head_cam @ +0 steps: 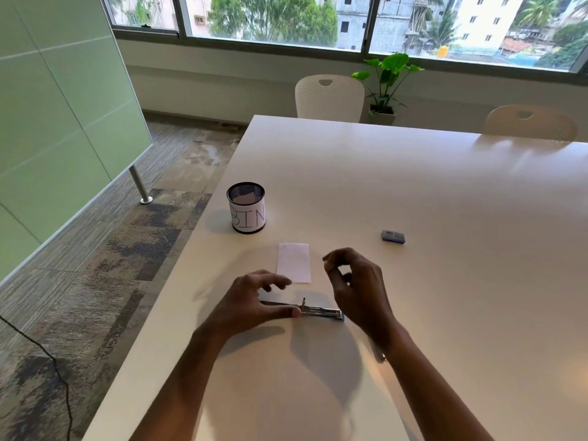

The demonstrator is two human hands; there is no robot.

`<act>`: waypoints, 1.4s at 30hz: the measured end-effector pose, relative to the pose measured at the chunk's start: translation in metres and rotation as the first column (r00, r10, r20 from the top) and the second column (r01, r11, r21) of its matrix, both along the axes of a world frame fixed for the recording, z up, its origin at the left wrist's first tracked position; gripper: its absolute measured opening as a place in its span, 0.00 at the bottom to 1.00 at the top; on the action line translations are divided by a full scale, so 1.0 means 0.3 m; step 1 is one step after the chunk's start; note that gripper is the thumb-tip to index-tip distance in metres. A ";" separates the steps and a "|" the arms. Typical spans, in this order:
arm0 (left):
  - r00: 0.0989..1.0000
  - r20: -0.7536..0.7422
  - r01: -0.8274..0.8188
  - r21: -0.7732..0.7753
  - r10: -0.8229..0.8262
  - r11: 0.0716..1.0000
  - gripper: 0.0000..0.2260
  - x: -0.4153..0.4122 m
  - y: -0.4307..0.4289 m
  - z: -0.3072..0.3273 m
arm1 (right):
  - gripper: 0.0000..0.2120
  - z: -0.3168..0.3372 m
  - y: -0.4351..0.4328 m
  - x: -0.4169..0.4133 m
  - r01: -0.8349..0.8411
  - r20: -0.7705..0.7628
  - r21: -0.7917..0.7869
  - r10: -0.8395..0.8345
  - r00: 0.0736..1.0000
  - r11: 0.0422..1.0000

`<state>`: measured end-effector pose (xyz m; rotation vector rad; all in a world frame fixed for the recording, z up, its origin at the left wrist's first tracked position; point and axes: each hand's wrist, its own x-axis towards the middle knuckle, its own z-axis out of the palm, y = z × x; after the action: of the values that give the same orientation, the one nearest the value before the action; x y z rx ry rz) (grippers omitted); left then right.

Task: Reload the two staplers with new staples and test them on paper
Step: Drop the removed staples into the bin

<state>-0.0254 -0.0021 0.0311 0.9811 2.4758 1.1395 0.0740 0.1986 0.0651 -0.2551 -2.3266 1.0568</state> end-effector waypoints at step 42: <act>0.856 -0.324 -0.396 0.092 0.404 0.914 0.17 -0.248 0.114 -0.105 | 0.07 0.141 -0.057 -0.663 -0.080 0.018 -0.001 0.080 0.997 0.997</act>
<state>-0.0999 0.0320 -0.0003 0.7302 3.0596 1.1970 -0.1249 0.1815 0.1075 -0.1734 -2.3704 1.0975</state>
